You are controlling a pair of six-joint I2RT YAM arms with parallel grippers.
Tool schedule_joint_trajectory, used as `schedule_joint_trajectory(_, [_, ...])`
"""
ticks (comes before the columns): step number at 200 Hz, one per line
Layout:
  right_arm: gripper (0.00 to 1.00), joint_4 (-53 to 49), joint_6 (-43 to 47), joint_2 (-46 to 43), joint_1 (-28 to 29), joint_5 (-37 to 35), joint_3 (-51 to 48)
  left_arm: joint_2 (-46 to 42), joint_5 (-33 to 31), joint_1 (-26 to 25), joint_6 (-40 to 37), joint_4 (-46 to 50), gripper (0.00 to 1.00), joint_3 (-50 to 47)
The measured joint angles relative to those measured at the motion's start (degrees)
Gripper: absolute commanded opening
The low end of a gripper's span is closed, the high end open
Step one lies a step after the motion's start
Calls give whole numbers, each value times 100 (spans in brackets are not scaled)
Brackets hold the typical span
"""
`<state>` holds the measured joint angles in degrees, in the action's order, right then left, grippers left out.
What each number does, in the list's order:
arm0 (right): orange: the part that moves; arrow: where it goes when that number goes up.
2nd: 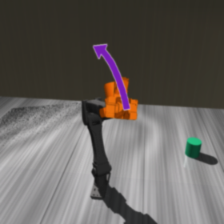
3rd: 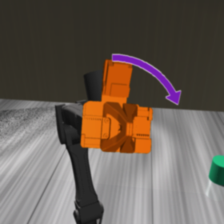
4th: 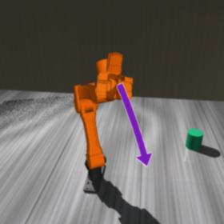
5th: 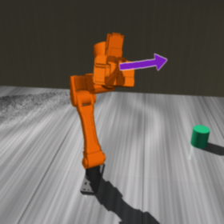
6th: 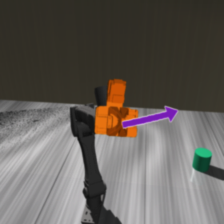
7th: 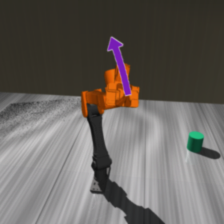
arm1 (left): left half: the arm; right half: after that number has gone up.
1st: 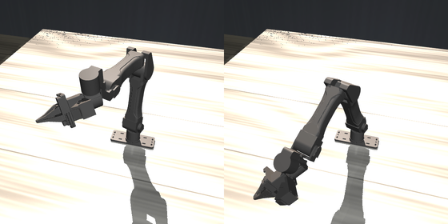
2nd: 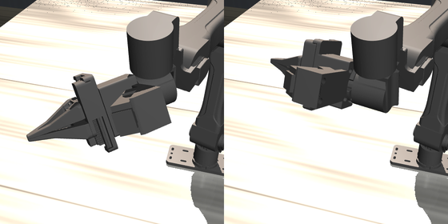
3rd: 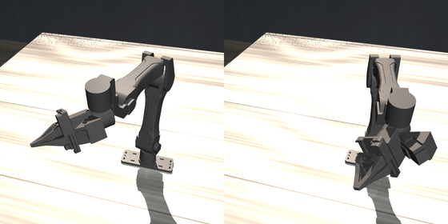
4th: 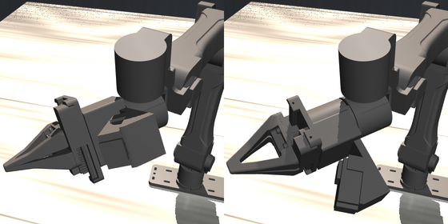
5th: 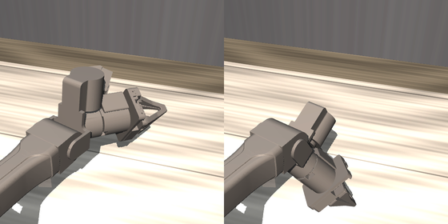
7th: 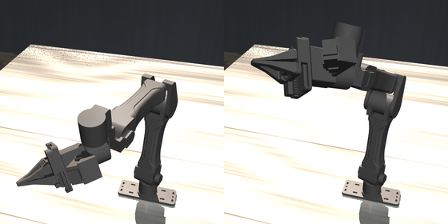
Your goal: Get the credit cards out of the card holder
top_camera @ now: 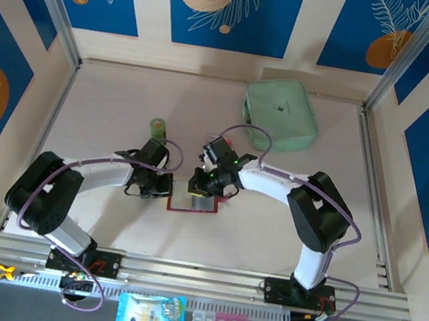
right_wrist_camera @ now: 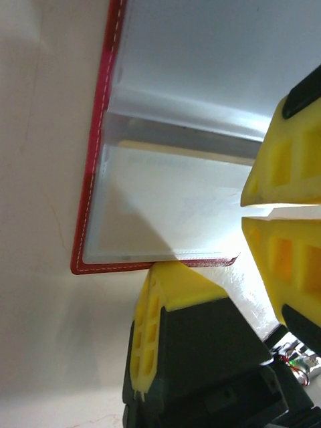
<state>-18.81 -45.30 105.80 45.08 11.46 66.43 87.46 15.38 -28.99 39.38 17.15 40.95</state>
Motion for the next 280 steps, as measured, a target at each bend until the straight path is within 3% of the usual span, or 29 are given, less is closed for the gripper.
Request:
schedule_joint_trajectory(149, [25,-74,9,518,31,208,387,2,4,11,-55,2,0,0])
schedule_joint_trajectory(280, [24,-199,26,691,13,142,459,4,24,37,-55,2,0,0])
